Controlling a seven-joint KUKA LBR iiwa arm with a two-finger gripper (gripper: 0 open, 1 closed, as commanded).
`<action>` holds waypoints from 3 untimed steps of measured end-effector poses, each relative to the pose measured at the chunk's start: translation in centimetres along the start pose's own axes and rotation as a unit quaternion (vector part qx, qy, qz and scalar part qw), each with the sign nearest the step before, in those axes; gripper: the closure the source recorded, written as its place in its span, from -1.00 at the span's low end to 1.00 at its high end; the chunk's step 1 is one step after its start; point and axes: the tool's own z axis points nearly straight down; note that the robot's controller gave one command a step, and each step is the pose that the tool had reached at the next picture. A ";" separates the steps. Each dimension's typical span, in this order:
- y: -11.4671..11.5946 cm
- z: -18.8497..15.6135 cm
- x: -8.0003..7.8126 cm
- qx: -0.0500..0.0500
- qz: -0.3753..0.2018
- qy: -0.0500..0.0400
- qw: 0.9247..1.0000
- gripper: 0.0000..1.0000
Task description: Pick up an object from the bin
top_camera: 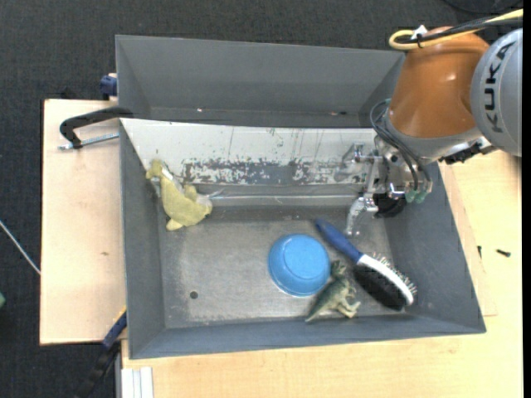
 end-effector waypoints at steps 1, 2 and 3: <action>1.8 9.1 6.7 -0.003 0.000 -0.010 1.000 -1.00; 4.7 10.1 7.1 -0.002 0.131 -0.002 0.991 -1.00; 4.7 10.0 7.0 -0.002 0.131 -0.002 0.991 1.00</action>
Offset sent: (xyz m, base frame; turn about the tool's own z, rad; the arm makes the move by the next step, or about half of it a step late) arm -0.0819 0.0142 -0.1087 0.0049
